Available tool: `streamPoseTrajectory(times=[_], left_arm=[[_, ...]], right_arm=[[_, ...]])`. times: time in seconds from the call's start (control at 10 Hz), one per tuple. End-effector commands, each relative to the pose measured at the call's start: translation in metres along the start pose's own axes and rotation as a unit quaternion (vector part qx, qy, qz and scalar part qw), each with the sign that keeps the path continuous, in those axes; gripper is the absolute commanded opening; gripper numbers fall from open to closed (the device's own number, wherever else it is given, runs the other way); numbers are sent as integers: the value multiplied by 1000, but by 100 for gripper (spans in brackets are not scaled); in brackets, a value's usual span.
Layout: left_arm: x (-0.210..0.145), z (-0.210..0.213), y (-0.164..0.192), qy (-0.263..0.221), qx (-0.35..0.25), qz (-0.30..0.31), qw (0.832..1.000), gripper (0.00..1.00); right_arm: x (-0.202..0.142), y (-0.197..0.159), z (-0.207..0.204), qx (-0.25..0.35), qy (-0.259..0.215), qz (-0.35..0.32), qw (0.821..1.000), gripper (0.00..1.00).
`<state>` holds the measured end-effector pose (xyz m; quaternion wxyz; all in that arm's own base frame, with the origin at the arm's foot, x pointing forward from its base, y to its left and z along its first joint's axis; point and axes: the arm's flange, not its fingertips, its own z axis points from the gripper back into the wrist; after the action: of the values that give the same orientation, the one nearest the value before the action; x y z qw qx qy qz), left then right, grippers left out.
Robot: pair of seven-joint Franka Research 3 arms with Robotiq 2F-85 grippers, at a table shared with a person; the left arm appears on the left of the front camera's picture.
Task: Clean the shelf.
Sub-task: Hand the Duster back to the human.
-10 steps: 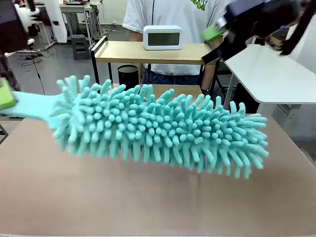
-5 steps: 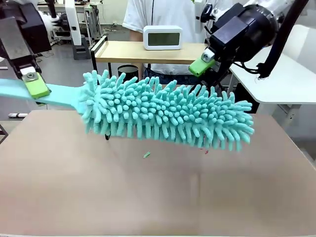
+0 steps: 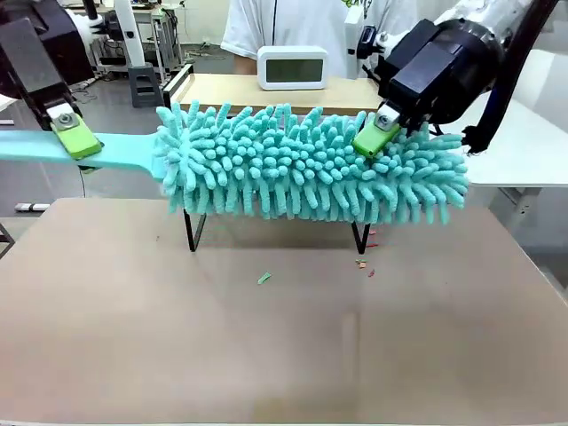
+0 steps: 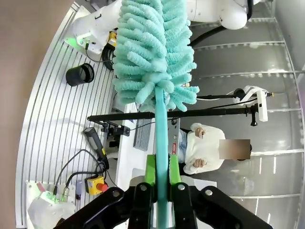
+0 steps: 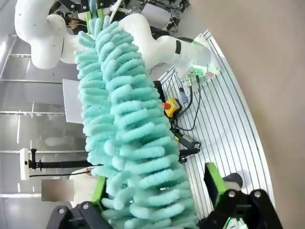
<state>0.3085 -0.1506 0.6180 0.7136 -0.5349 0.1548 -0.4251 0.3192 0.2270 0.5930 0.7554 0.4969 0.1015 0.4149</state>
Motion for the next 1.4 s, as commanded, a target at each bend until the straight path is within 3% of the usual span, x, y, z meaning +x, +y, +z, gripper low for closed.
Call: streamPoseTrajectory(times=[0.0, 0.2, 0.3, 0.4, 0.5, 0.6, 0.7, 1.1, 1.2, 1.3], left_arm=[[-3, -5, 2, -7, -8, -12, 1000, 12], [-2, -5, 4, -10, -4, -5, 1000, 12], [-3, -4, 5, -10, -5, -6, 1000, 12], [-4, -5, 4, -10, -6, -6, 1000, 12], [-4, -5, 4, -9, -5, -6, 1000, 12], [-5, -5, 4, -9, -4, -6, 1000, 12], [-5, -5, 4, -8, -3, -7, 1000, 12], [-6, -6, 4, -10, 5, -5, 1000, 12], [-7, -5, 4, -7, 10, -1, 1000, 63], [-7, -5, 4, -10, 12, -1, 1000, 69]], right_arm=[[-1, 2, 1, 15, 13, 3, 1000, 100], [-3, 4, 3, 14, 14, 14, 1000, 100], [-3, 4, 4, 14, 19, 13, 1000, 40], [-3, 4, 4, 16, 19, 13, 1000, 40], [-3, 3, 4, 17, 17, 9, 1000, 0], [-2, 3, 4, 17, 17, 9, 1000, 36], [-2, 3, 4, 14, 10, 12, 1000, 0], [-2, 3, 4, 16, 18, 12, 1000, 0], [-2, 3, 4, 14, 17, 12, 1000, 0], [-3, 3, 4, 14, 16, 12, 1000, 0]])
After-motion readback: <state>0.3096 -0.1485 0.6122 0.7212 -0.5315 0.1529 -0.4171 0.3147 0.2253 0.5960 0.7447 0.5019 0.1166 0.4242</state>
